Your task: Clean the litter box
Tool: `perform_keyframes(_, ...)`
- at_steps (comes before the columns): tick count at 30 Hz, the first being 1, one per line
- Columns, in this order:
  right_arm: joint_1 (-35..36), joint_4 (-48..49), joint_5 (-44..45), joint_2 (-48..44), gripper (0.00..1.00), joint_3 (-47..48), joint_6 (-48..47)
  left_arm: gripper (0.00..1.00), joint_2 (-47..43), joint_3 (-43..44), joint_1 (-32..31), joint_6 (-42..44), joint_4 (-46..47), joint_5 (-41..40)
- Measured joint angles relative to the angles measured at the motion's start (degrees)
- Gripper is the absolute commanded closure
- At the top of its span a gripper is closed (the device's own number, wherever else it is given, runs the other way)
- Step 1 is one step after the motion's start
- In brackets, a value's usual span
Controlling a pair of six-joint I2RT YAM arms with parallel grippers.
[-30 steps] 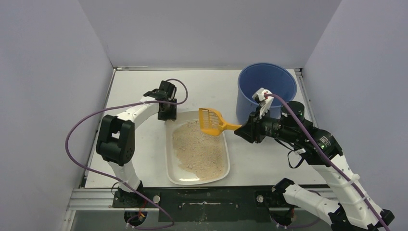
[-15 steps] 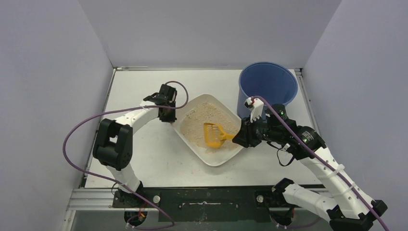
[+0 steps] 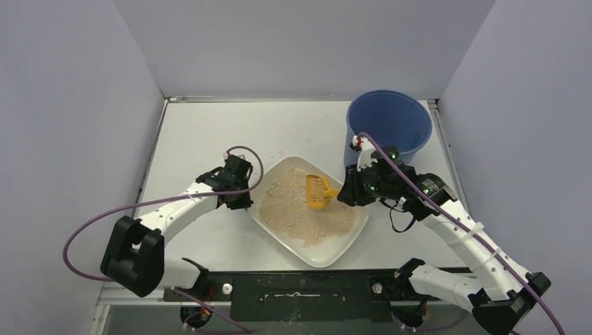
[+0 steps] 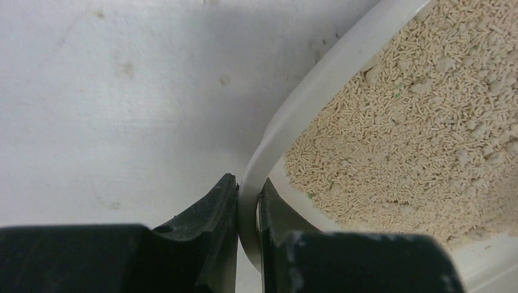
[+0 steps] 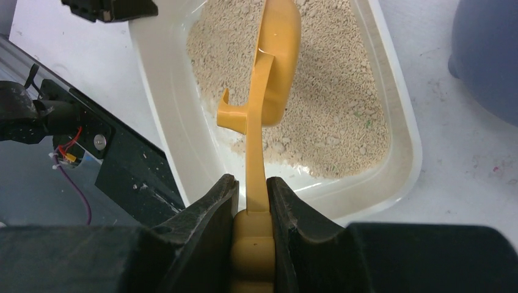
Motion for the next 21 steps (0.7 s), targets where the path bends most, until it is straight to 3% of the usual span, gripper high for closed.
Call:
perform_keyframes(3,0.33,-0.04,0.04,1.38,1.0,0.0,0.2,0.74,-4.76,-3.78,-1.95,-4.37,-0.9,1.4)
perform_keyframes(8,0.37,-0.09,0.04,1.68,1.0,0.0,0.28,0.56,-11.85,-8.63,-4.11,-9.05,-3.26,4.72)
perform_keyframes(12,0.37,-0.11,0.07,1.55,1.0,0.0,0.5,0.48,-12.46,-7.87,-4.28,-8.9,-6.12,5.99)
perform_keyframes(21,0.37,-1.36,-0.39,-0.48,1.0,0.02,0.87,0.43,-4.04,1.09,-4.28,-2.51,-8.55,3.63)
